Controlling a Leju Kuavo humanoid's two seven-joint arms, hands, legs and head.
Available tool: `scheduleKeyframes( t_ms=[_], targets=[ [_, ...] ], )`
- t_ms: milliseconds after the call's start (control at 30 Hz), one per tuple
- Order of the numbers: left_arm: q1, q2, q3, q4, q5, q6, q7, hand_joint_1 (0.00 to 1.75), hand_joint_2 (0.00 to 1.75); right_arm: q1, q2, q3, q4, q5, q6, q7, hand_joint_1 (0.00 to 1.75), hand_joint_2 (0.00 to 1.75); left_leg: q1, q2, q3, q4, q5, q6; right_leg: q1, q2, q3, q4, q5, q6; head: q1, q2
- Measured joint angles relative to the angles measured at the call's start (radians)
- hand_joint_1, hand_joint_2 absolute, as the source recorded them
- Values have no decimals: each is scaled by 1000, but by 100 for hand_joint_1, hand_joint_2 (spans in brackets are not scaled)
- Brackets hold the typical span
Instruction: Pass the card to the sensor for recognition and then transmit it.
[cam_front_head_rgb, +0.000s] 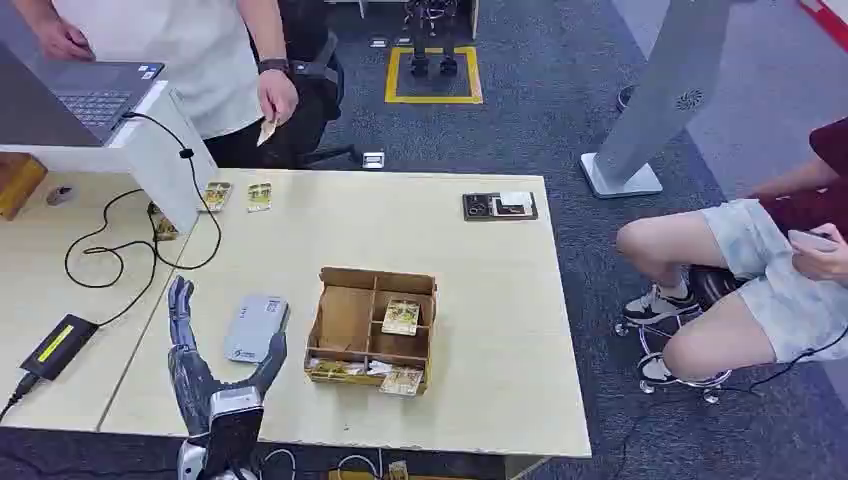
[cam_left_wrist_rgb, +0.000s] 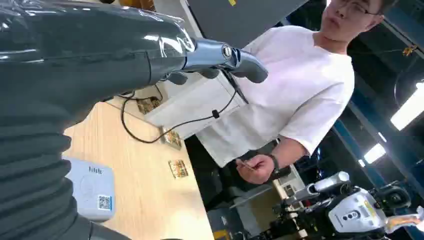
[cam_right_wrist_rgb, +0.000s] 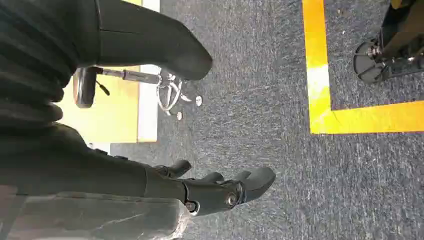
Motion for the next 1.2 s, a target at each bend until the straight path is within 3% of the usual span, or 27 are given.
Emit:
scheduleKeyframes(
  t_ms=[567,700,900,1033,1200],
  targets=[
    [0,13,-15,1,-14,0,-32,0,175,0,5,-3,-10,7,5,-6,0,175,0,0,0,0,0,0,0,0,0,0,0,0,0,0],
    [0,-16,11,3,-203,0,-86,0,175,-1,5,-4,-8,30,0,-11,0,175,0,0,0,0,0,0,0,0,0,0,0,0,0,0],
    [-41,-113,164,17,-451,1,-209,0,175,-8,-19,6,46,65,-45,-16,0,175,0,0,0,0,0,0,0,0,0,0,0,0,0,0],
    [-81,-122,271,25,-560,1,-216,0,175,-17,-50,23,105,76,-64,-12,0,175,0,0,1,0,1,-1,0,1,0,0,1,-1,-2,0],
    [-101,-124,326,26,-628,1,-186,0,175,-20,-71,39,143,76,-73,-8,0,175,0,0,1,0,1,0,0,1,0,0,1,-1,-1,0]
  ],
)
